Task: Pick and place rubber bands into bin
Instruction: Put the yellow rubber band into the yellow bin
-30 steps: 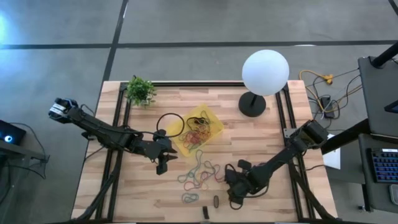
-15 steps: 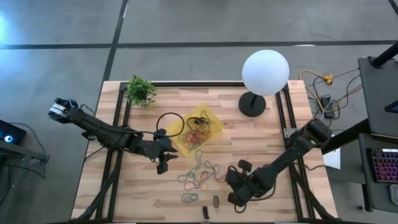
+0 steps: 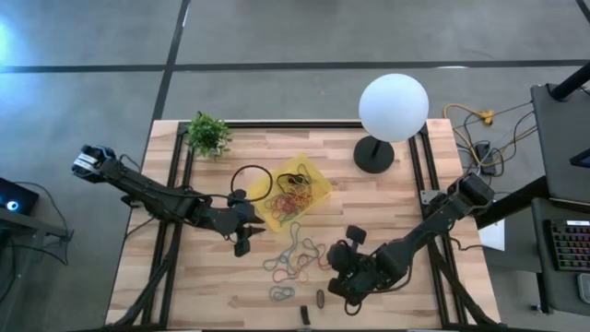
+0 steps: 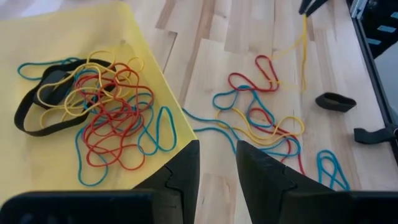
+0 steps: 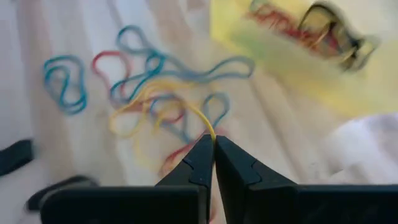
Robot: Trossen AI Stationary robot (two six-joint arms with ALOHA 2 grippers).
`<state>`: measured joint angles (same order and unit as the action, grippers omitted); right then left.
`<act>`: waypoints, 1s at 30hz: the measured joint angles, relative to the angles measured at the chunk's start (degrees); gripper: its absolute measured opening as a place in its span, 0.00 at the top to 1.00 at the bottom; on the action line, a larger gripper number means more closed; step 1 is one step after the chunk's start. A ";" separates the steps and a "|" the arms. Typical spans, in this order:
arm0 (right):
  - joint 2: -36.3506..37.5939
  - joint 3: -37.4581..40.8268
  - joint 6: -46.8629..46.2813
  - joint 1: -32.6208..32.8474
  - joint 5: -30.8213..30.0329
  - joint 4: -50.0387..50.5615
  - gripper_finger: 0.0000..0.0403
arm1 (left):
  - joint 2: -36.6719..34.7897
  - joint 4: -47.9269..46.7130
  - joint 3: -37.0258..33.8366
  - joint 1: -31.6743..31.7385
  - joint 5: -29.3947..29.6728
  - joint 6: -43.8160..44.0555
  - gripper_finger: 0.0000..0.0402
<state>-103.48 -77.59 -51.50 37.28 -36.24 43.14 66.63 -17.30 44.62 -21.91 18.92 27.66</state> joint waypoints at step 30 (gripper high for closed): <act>0.02 -14.07 25.95 -18.06 -7.38 3.43 0.98 | 0.00 0.79 0.00 -0.04 1.09 0.42 0.78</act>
<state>-103.46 -91.66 -25.54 19.22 -43.62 46.57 66.63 -16.51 44.62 -21.96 20.01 28.08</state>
